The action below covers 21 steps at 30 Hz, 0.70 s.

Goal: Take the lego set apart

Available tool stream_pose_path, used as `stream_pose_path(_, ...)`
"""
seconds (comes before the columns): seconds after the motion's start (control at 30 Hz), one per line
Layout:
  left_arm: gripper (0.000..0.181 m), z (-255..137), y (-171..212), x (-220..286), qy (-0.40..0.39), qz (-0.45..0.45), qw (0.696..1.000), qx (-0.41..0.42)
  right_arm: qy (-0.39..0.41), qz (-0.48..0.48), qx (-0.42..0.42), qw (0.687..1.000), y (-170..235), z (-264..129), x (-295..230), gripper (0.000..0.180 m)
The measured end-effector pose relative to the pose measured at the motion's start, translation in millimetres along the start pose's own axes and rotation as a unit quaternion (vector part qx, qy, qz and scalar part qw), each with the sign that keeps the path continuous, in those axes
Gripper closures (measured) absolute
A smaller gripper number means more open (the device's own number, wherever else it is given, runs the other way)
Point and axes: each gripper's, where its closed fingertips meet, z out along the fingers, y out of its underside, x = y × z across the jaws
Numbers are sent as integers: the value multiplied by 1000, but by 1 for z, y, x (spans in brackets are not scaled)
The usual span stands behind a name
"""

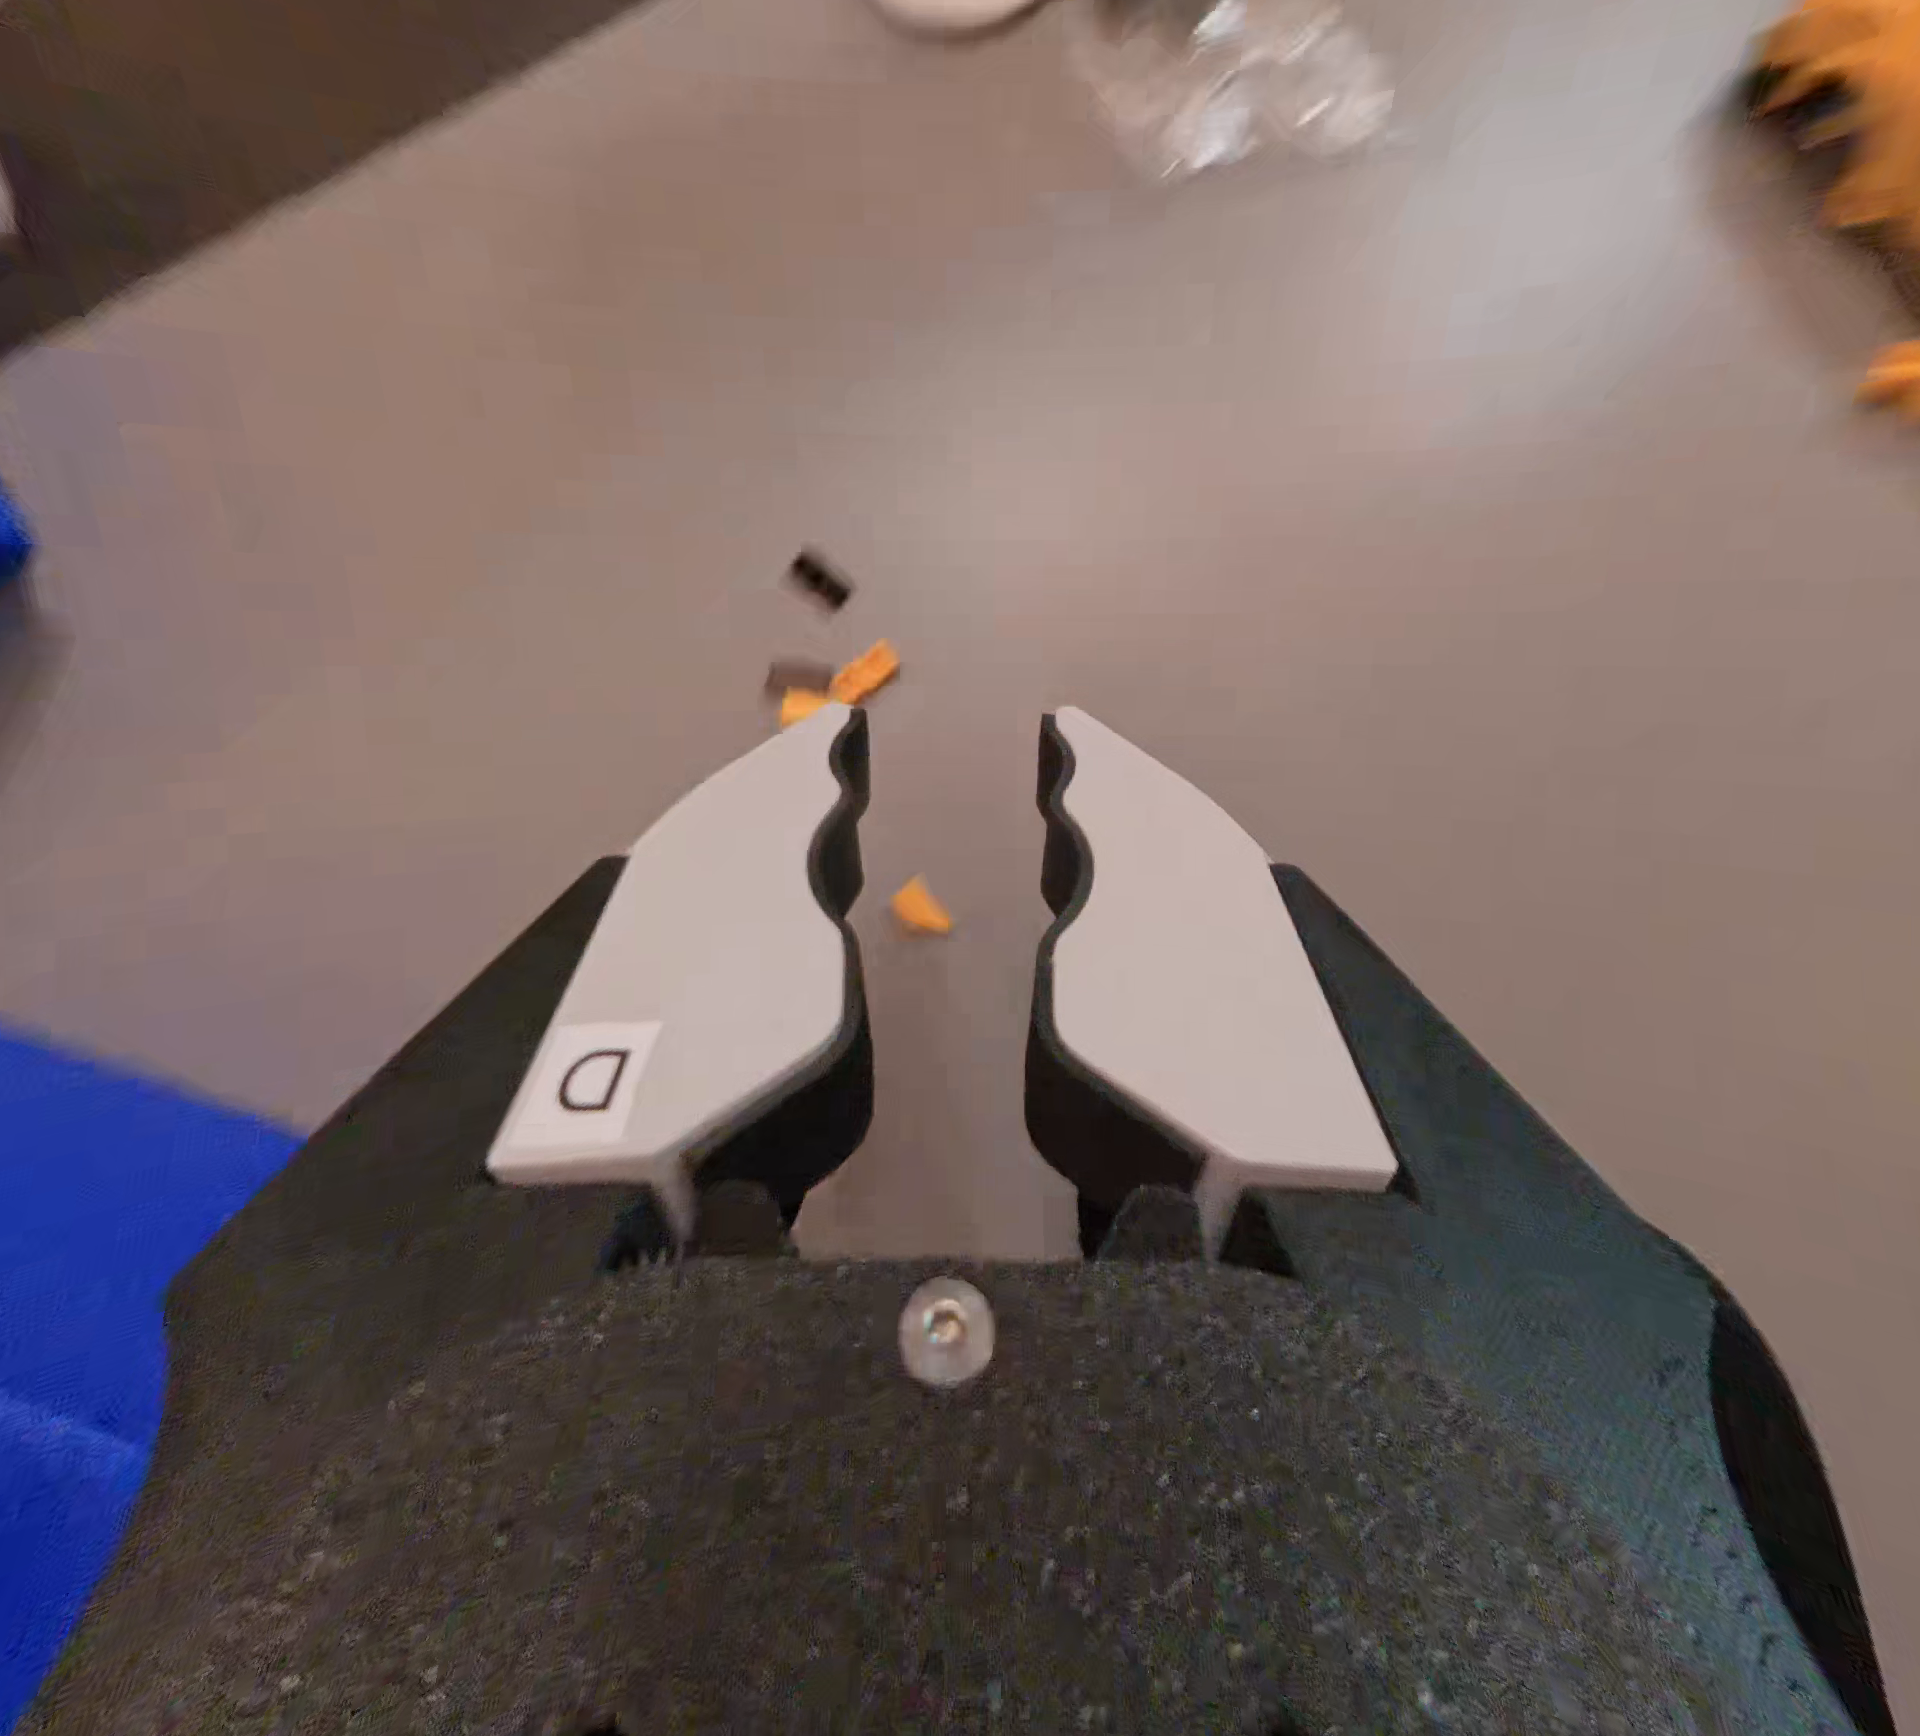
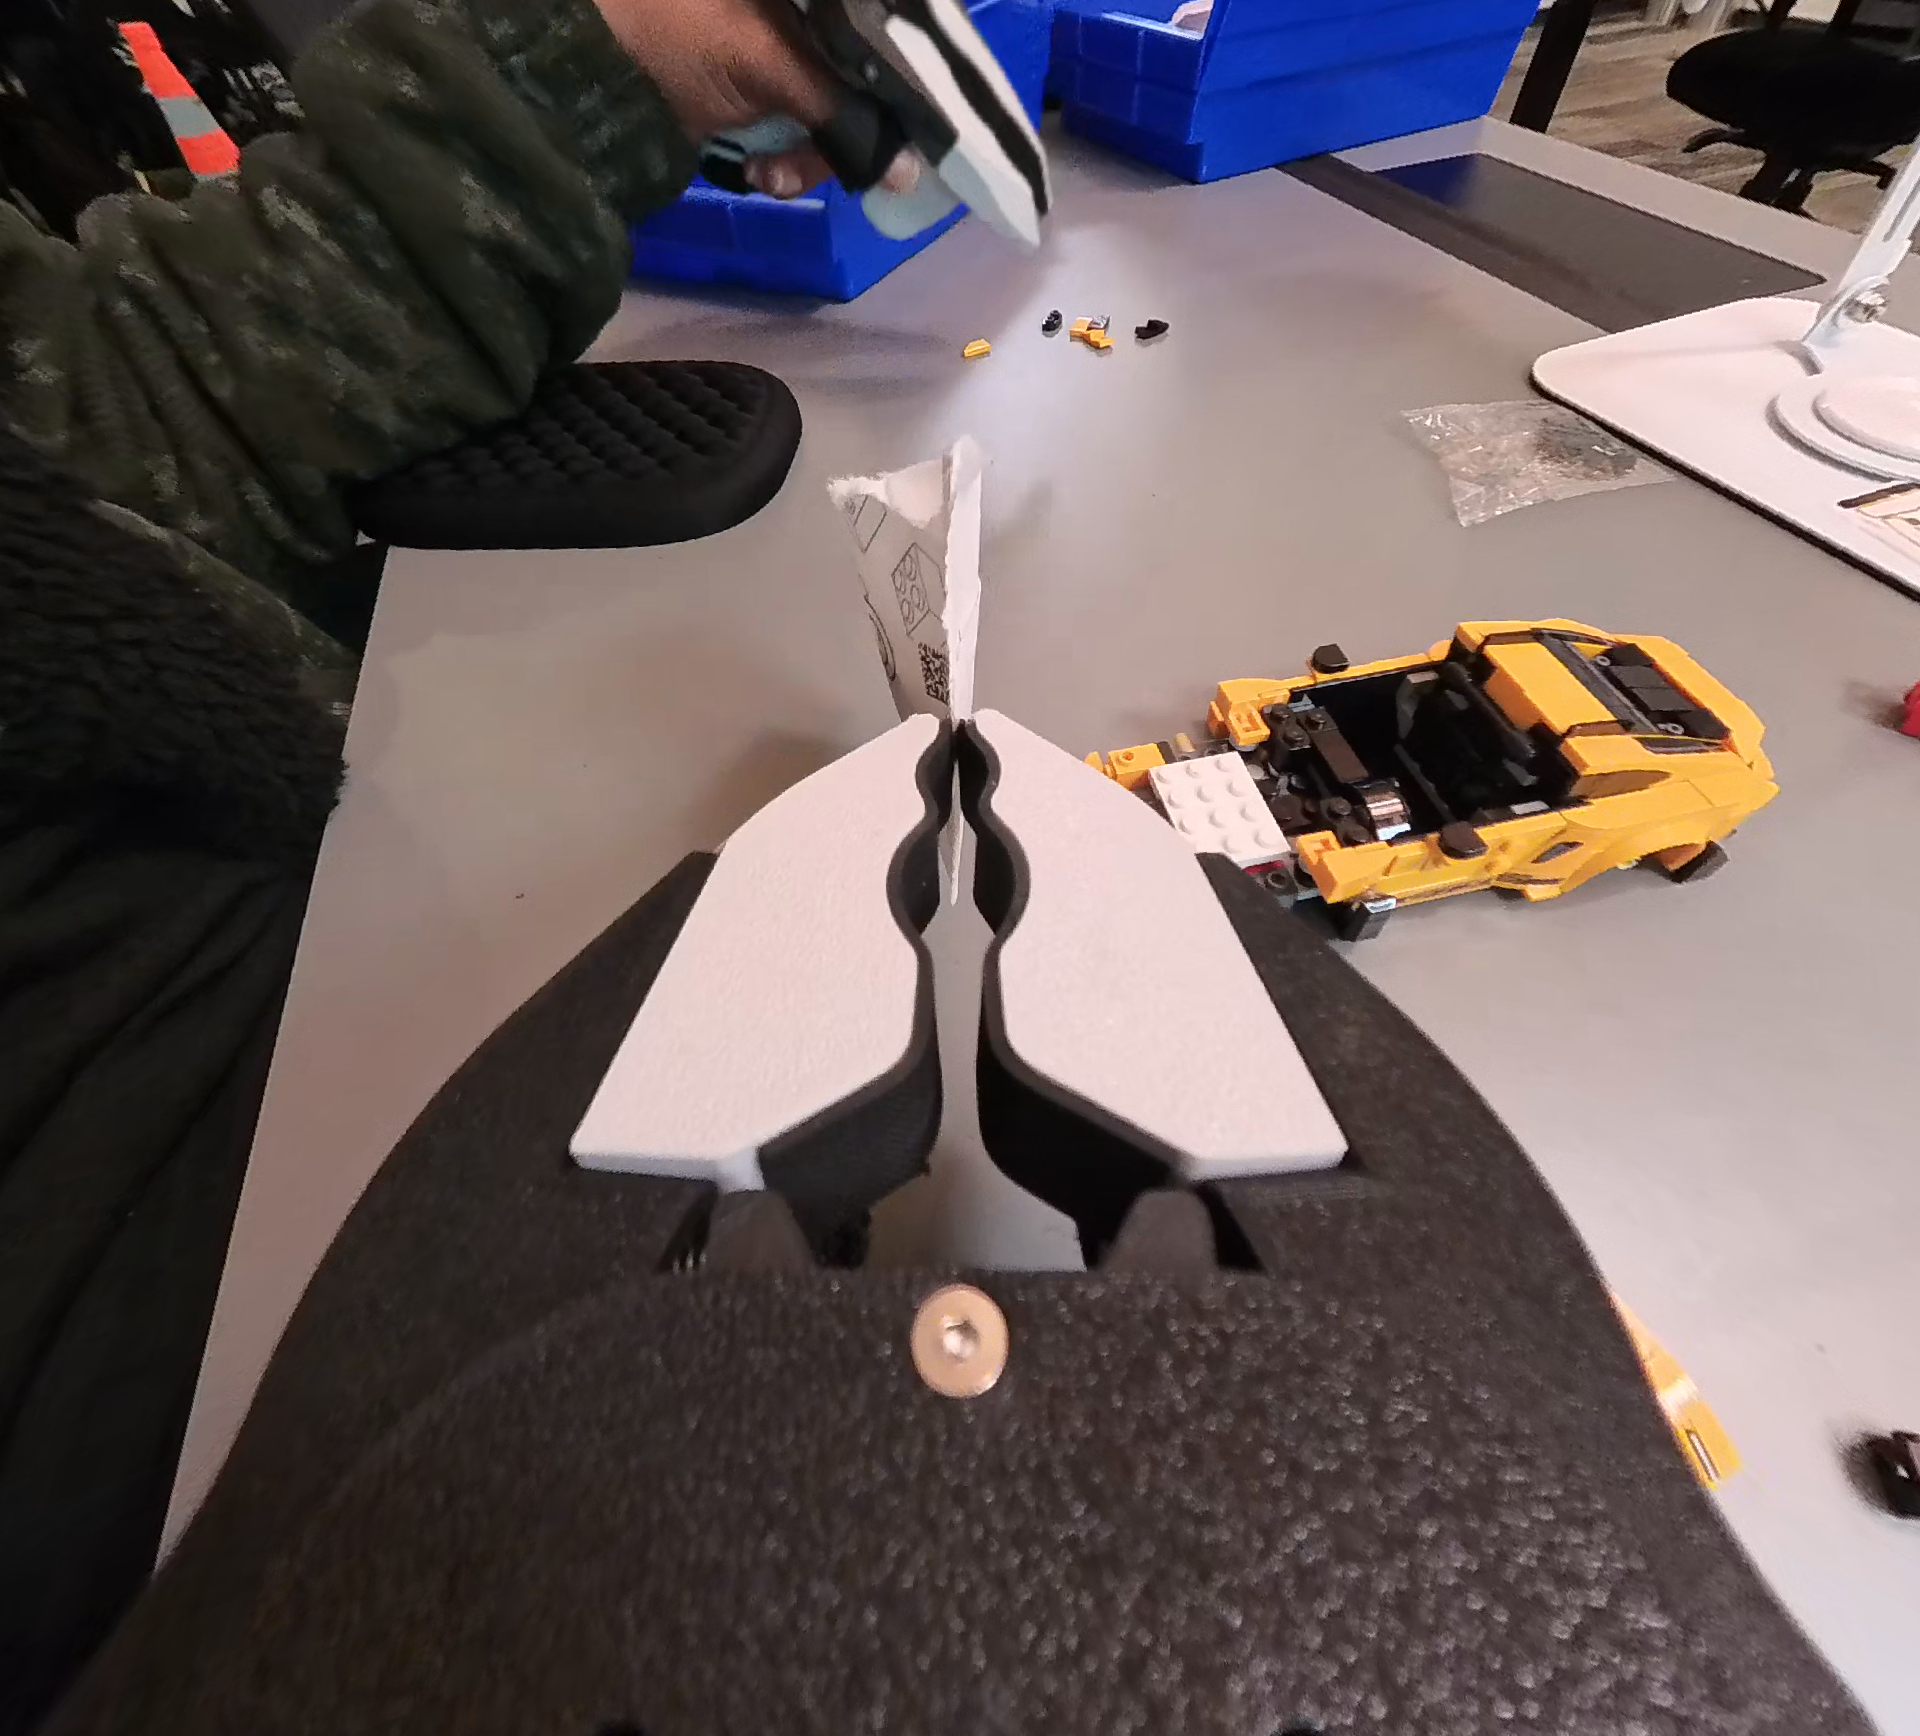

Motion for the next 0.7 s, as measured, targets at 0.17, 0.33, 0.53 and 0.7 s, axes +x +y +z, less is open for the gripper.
stream_pose_path(0.17,143,18,52,-17,-31,-83,988,-130,1,2,2,1000,-1,-1,1,179)
stream_pose_path(0.33,150,22,64,-10,-7,-98,982,-162,1,2,4,1000,-1,-1,1,179)
stream_pose_path(0.53,173,22,64,-7,1,-70,984,-165,1,0,5,1000,-2,-2,1,179)
stream_pose_path(0.7,173,2,-15,90,172,65,983,15,1,1,2,1000,-1,0,1,179)
